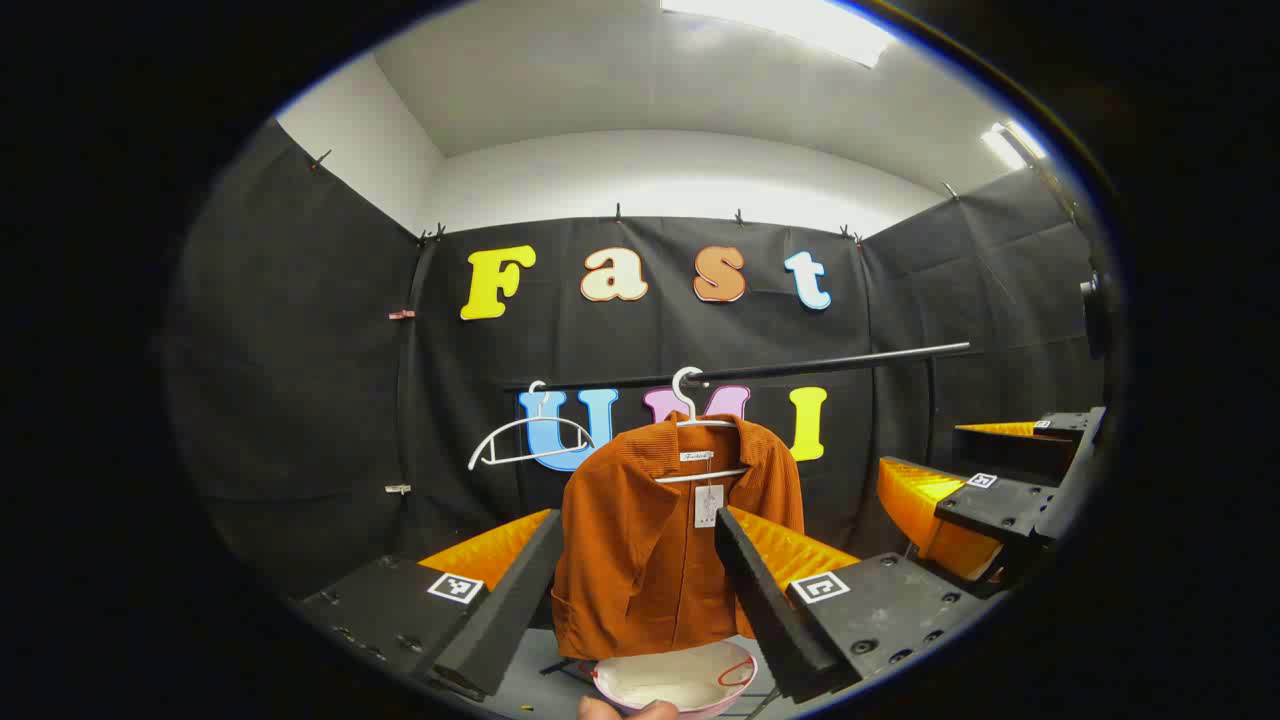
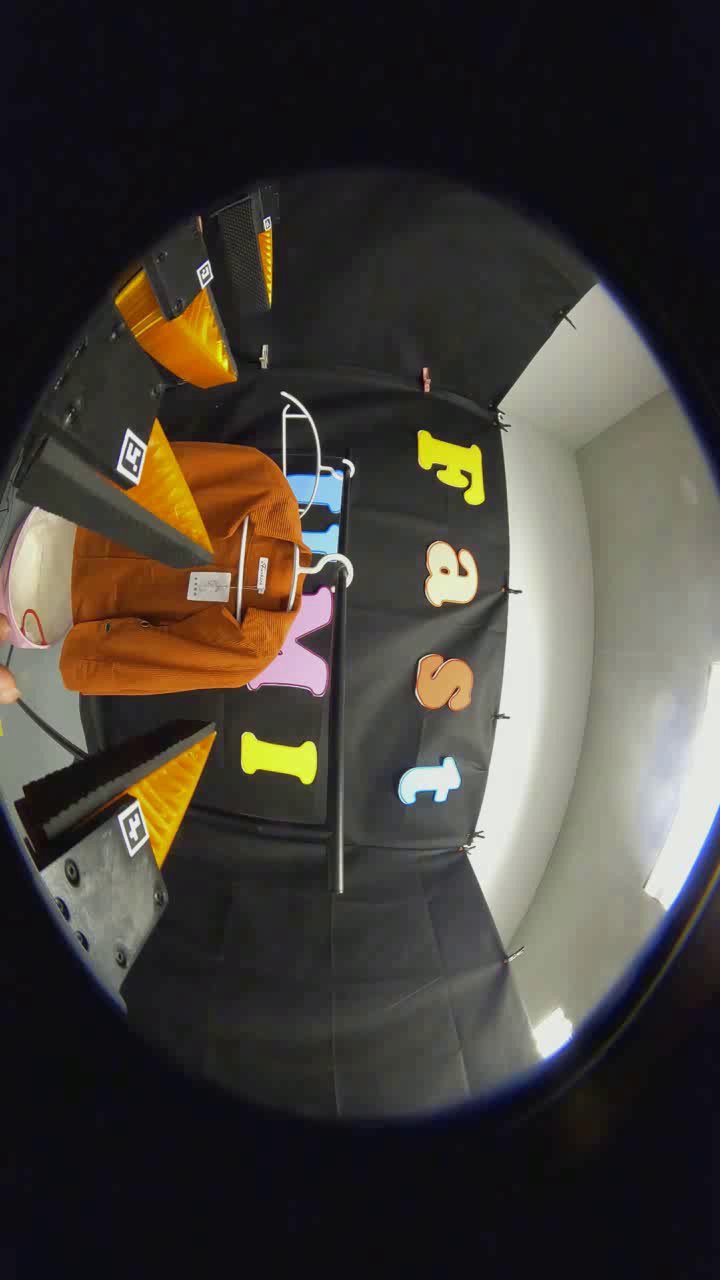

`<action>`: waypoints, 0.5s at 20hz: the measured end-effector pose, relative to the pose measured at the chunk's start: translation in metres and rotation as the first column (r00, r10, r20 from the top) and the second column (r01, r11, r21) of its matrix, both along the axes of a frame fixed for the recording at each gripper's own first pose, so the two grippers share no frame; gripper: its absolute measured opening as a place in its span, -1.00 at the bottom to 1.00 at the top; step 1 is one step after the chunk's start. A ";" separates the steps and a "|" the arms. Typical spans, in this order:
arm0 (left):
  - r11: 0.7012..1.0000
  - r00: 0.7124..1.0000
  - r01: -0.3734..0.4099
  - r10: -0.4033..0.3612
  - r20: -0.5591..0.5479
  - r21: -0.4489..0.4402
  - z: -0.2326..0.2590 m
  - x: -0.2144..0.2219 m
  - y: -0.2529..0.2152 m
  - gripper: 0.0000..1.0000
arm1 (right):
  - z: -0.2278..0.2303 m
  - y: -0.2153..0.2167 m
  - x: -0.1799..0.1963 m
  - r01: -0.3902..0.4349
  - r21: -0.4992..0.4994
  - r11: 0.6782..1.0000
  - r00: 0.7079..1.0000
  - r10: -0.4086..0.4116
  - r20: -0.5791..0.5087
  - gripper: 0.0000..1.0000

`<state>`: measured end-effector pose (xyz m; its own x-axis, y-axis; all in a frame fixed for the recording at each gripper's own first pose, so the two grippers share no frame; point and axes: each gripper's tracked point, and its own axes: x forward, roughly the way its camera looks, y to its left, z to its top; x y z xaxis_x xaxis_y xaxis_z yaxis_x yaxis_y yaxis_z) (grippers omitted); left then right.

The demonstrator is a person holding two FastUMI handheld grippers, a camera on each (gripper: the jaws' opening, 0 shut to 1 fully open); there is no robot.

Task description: Grasp the clothes on the hanger with both hands and then place them into the laundry hamper below.

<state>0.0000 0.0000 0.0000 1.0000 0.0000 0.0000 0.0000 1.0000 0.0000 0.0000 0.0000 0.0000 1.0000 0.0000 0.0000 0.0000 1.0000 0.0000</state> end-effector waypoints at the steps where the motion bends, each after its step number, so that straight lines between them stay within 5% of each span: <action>1: 1.000 1.000 0.001 -0.001 0.000 0.000 0.000 0.000 0.000 0.92 | 0.000 0.000 0.000 0.001 0.002 1.000 1.000 -0.001 0.002 0.99; 10: 1.000 1.000 -0.009 0.009 0.000 -0.003 -0.002 0.001 0.002 0.92 | 0.001 0.002 0.000 0.006 0.000 1.000 1.000 -0.006 0.001 0.99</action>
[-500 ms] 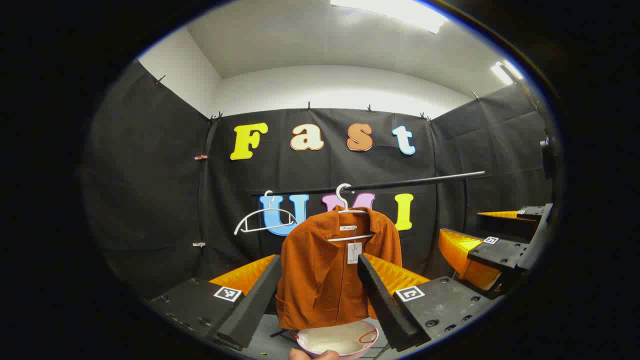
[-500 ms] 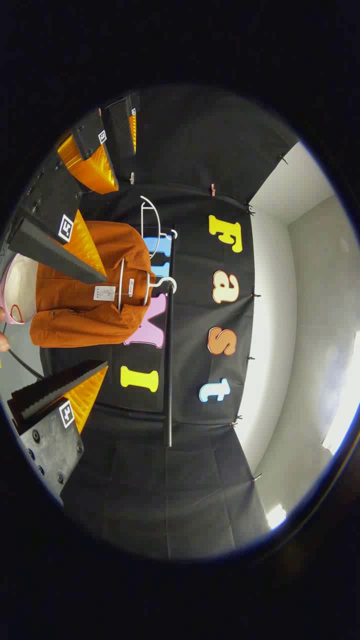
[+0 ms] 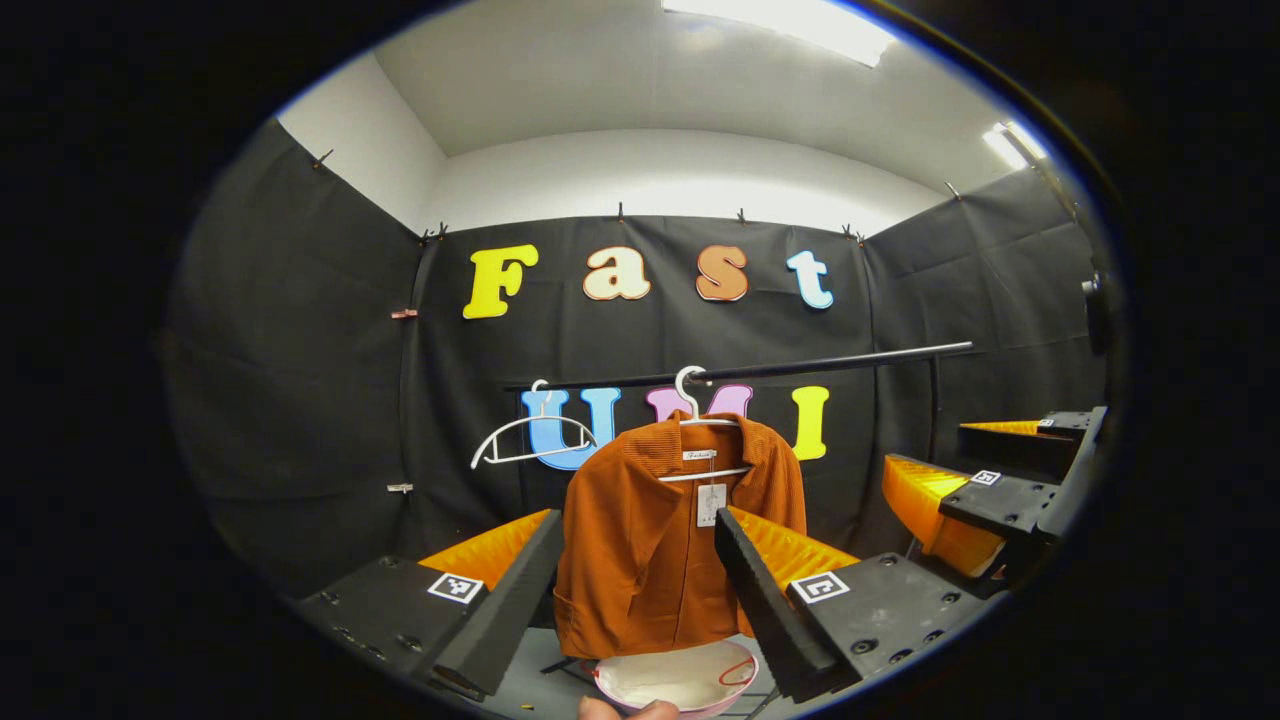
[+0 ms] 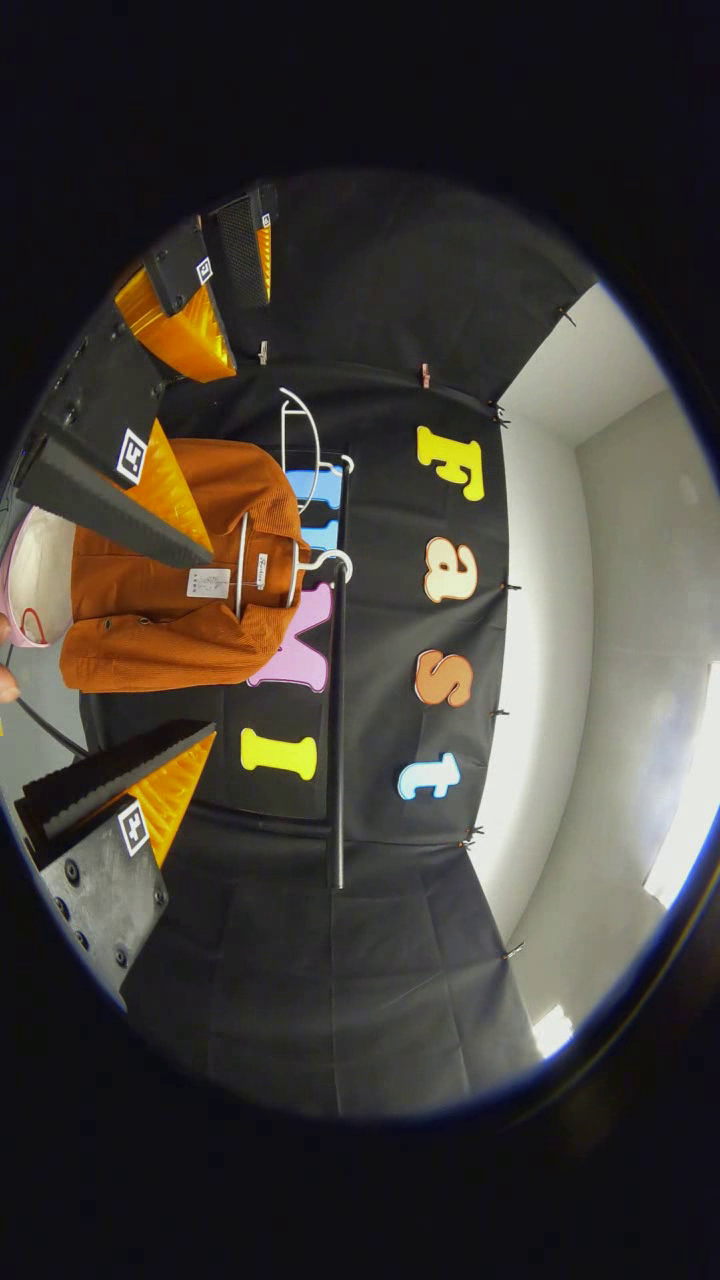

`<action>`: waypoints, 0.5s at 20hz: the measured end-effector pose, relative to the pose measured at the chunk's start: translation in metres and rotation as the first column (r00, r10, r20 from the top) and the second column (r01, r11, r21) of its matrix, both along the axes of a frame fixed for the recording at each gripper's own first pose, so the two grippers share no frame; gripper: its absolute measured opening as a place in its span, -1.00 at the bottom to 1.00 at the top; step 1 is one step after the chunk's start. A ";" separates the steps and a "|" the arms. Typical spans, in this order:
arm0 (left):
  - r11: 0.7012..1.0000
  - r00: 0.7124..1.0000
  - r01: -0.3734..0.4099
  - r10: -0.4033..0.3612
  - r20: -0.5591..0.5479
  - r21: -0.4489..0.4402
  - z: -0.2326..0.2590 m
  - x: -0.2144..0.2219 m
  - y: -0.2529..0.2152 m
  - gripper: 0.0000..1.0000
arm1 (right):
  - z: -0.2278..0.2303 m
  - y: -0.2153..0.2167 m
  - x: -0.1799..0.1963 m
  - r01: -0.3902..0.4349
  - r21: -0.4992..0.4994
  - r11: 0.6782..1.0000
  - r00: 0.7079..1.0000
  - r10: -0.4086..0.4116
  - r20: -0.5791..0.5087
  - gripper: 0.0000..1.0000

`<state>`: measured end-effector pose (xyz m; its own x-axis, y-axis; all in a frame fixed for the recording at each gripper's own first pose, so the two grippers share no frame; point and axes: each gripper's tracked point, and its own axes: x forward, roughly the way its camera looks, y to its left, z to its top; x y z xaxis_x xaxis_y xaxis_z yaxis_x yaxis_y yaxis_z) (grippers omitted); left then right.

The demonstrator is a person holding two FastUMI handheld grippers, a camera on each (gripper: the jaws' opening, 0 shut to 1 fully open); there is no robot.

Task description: Grasp the clothes on the hanger with both hands and then place them into the laundry hamper below.

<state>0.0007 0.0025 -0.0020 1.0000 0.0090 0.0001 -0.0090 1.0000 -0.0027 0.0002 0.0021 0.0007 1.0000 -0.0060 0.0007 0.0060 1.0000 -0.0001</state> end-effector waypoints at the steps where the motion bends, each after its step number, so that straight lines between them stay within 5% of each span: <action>1: 1.000 1.000 0.001 -0.001 0.001 -0.001 0.001 0.000 0.001 0.92 | 0.000 0.001 -0.001 0.000 -0.001 1.000 1.000 0.000 0.002 0.98; 10: 0.998 0.998 0.065 -0.065 -0.018 -0.018 -0.012 0.017 0.010 0.92 | -0.012 0.022 0.008 0.022 0.013 1.000 0.999 -0.022 -0.032 0.96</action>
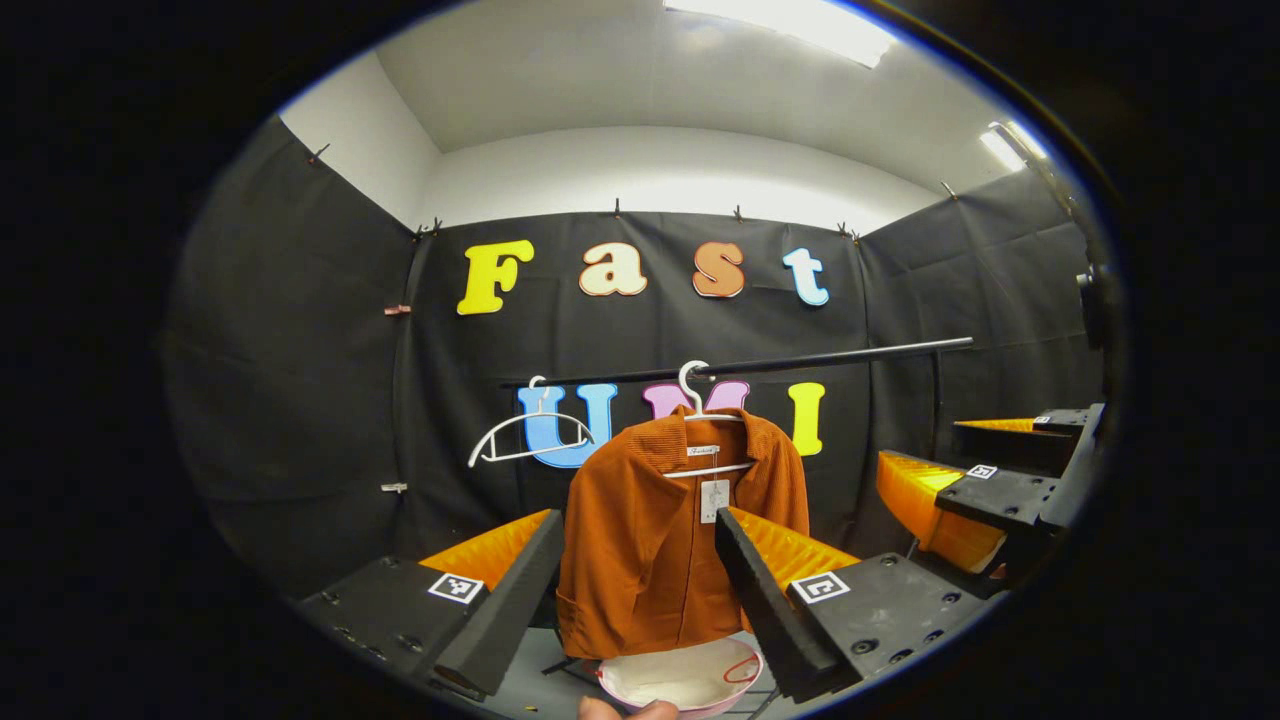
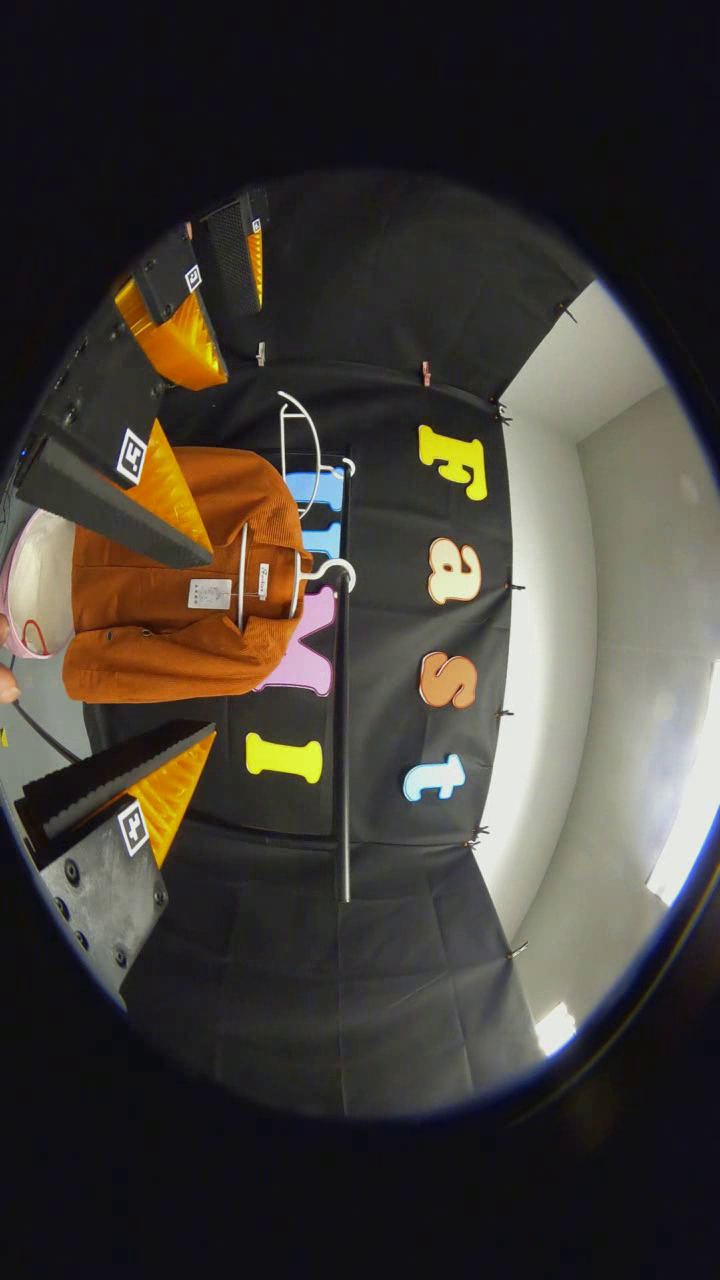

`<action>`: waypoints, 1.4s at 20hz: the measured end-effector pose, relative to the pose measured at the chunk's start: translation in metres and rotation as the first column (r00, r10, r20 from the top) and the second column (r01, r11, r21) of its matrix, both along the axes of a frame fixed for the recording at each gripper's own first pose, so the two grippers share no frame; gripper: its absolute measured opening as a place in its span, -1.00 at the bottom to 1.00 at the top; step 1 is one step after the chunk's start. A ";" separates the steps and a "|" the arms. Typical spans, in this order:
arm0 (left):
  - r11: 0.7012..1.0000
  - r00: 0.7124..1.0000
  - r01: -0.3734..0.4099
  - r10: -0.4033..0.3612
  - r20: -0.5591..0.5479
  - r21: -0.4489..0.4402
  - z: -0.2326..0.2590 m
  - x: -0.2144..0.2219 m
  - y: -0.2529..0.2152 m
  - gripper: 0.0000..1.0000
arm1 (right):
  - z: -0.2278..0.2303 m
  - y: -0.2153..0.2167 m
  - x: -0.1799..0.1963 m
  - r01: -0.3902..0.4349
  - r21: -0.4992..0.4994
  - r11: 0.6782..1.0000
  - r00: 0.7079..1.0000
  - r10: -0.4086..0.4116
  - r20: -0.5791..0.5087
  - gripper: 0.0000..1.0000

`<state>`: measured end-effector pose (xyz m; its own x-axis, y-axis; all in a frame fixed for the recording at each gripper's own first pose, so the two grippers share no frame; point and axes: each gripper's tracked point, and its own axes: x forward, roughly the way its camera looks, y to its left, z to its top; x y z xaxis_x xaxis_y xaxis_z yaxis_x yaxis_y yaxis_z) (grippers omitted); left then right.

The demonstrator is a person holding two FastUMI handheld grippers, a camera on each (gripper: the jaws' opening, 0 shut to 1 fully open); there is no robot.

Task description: Grasp the clothes on the hanger with both hands and then place them into the laundry hamper below.

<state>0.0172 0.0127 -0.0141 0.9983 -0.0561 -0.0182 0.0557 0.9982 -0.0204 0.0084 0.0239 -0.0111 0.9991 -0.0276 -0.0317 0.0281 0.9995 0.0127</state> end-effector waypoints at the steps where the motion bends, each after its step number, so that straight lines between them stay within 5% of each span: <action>1: 1.000 1.000 0.020 -0.020 -0.009 -0.010 -0.004 0.008 -0.001 0.92 | -0.004 0.001 0.003 0.004 -0.006 1.000 1.000 -0.004 -0.005 0.96; 8: 0.999 0.999 0.046 -0.046 -0.013 -0.004 -0.035 0.091 -0.018 0.92 | -0.050 -0.022 0.066 0.017 0.039 0.999 0.999 -0.016 -0.033 0.94; 19: 0.983 0.985 -0.162 0.167 -0.048 0.086 -0.114 0.248 -0.028 0.97 | -0.120 -0.024 0.222 -0.154 0.091 0.984 0.988 0.156 -0.019 0.97; 28: 0.963 0.973 -0.230 0.230 0.019 0.140 -0.129 0.303 -0.019 0.96 | -0.148 0.010 0.297 -0.201 0.088 0.976 0.979 0.202 0.004 1.00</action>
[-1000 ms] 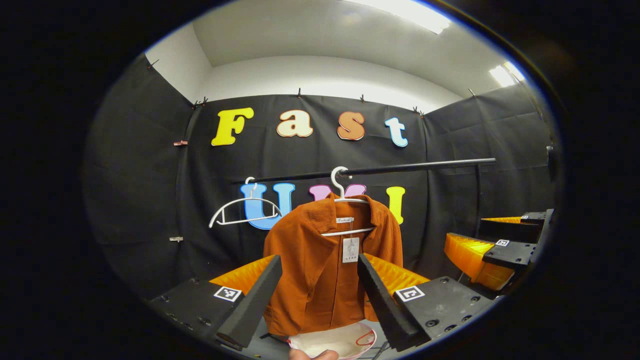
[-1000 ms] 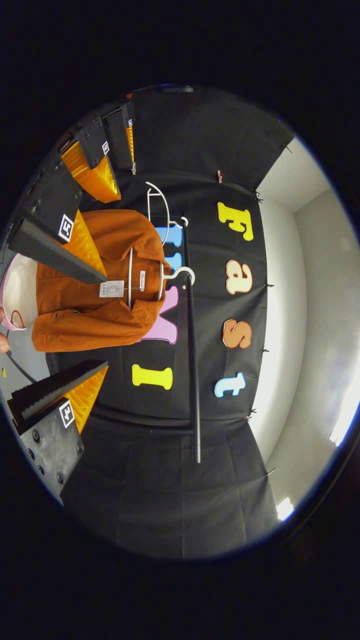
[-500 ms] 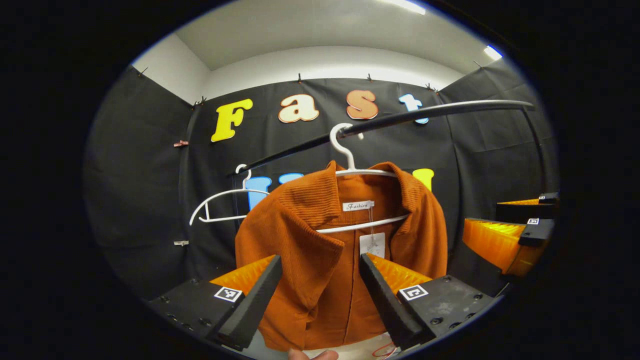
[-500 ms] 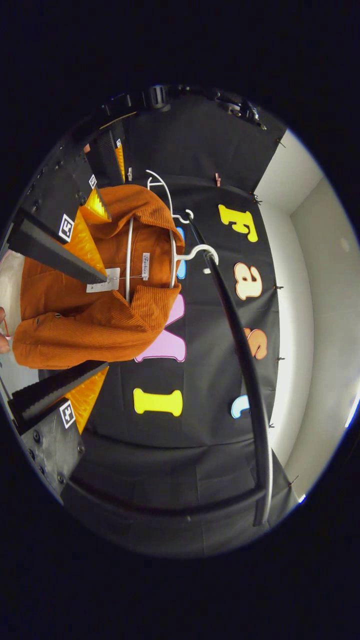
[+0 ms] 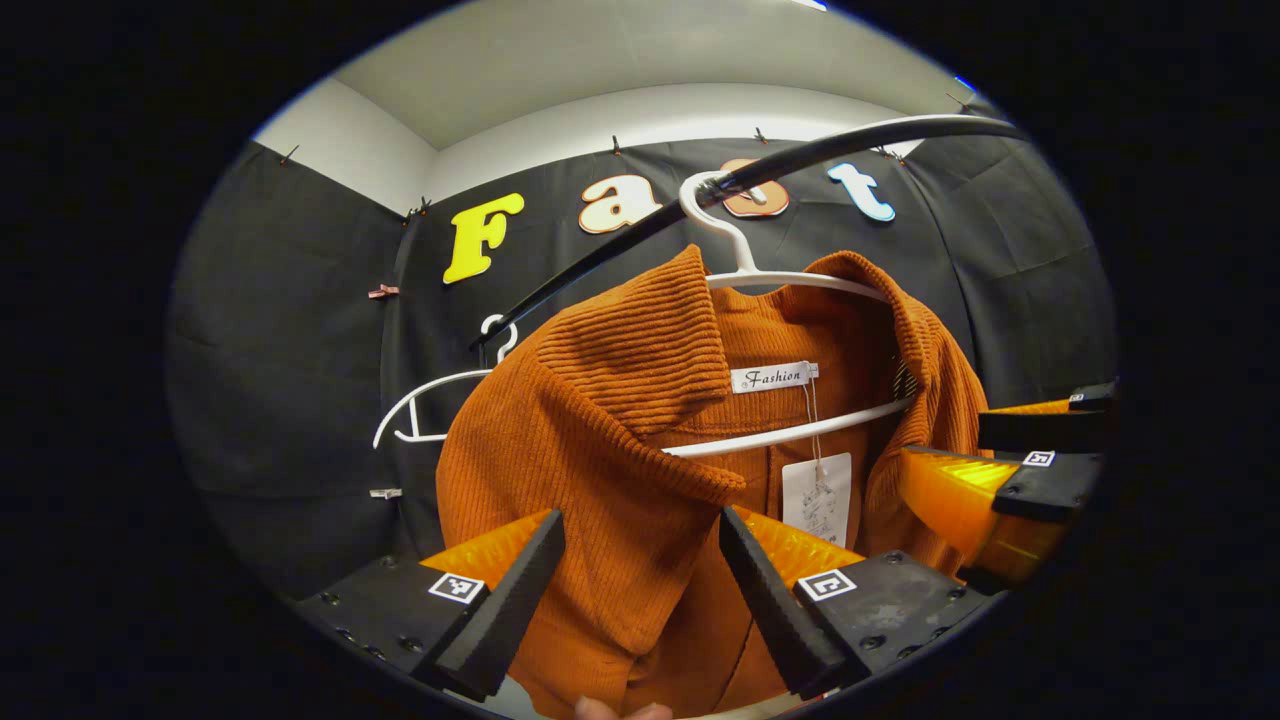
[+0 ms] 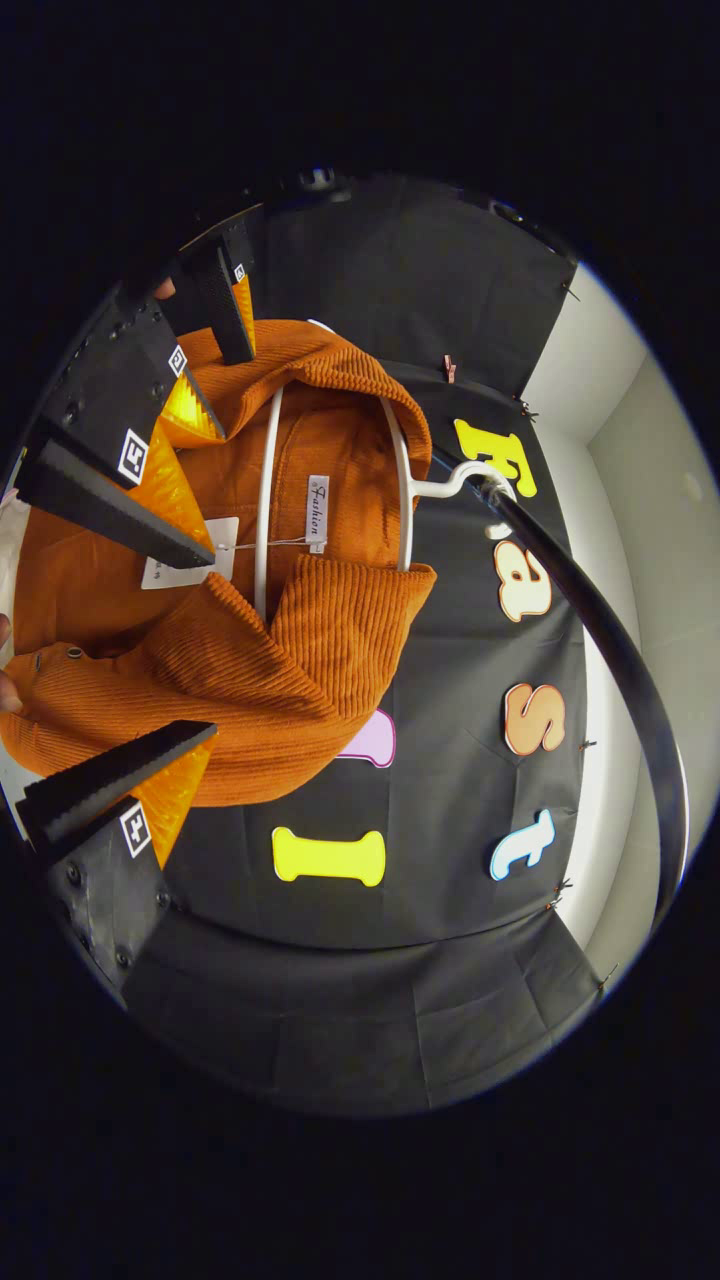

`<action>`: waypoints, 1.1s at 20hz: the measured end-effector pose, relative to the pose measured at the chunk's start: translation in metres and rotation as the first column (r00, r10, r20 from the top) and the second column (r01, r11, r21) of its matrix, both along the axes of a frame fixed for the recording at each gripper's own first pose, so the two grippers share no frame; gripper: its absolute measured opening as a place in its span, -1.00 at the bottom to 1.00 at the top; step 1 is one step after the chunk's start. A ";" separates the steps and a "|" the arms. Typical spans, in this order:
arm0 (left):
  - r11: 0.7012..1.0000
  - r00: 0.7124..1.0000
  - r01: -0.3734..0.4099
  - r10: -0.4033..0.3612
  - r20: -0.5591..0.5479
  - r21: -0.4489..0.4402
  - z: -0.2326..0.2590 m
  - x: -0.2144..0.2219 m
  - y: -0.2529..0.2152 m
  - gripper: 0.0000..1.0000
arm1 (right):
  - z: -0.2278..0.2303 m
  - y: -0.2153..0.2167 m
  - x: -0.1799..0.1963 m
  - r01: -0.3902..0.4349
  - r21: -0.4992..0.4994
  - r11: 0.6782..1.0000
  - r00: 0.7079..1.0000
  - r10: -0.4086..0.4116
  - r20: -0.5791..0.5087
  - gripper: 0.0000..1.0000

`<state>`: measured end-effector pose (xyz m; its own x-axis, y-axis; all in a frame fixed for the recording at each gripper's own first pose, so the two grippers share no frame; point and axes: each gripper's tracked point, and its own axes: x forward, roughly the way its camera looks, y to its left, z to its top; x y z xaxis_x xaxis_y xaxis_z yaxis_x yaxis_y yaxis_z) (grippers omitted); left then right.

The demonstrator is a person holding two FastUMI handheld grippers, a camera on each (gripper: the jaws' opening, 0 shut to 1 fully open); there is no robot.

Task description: Grasp the clothes on the hanger with both hands and then place them into the laundry hamper below.

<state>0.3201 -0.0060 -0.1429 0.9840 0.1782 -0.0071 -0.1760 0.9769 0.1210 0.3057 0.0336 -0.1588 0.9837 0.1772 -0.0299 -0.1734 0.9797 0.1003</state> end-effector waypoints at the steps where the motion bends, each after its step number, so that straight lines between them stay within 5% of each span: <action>1: 1.000 1.000 -0.009 0.009 0.005 0.001 0.000 0.003 0.001 0.86 | -0.002 0.004 0.004 -0.004 -0.003 1.000 1.000 0.004 0.007 0.98; 6: 0.999 1.000 0.020 -0.020 0.011 -0.028 -0.002 0.005 -0.010 0.53 | -0.001 0.011 0.018 -0.003 0.016 1.000 1.000 0.003 0.020 0.96; 9: 0.997 0.998 0.059 -0.057 0.042 -0.045 0.007 0.007 -0.019 0.59 | 0.004 0.007 0.018 -0.014 0.033 0.999 1.000 0.014 0.012 0.93; 12: 0.995 0.999 -0.037 0.037 0.006 -0.093 0.005 0.008 0.005 0.84 | 0.001 0.007 0.022 -0.019 0.053 0.998 0.999 0.021 -0.024 0.97; 14: 0.989 0.999 -0.037 0.040 0.020 -0.144 0.015 0.008 0.009 0.67 | 0.007 0.007 0.021 -0.036 0.049 0.998 0.999 0.037 -0.020 0.93; 15: 0.986 0.998 -0.034 0.042 0.043 -0.165 0.024 0.006 0.011 0.56 | 0.006 0.011 0.027 -0.034 0.038 0.999 0.999 0.035 -0.014 0.64; 19: 0.980 0.996 -0.019 0.037 0.083 -0.199 0.037 0.001 0.023 -0.81 | -0.003 0.004 0.032 -0.022 0.083 0.996 0.998 0.027 -0.055 -0.53; 20: 0.980 0.997 -0.008 0.023 0.071 -0.198 0.034 0.002 0.021 -0.85 | -0.004 0.006 0.031 -0.039 0.166 0.985 0.996 0.052 -0.079 -0.82; 22: 0.981 0.999 -0.013 0.021 0.041 -0.194 0.032 0.000 0.029 -0.94 | -0.011 0.009 0.035 -0.059 0.288 0.956 0.985 0.102 -0.139 -0.83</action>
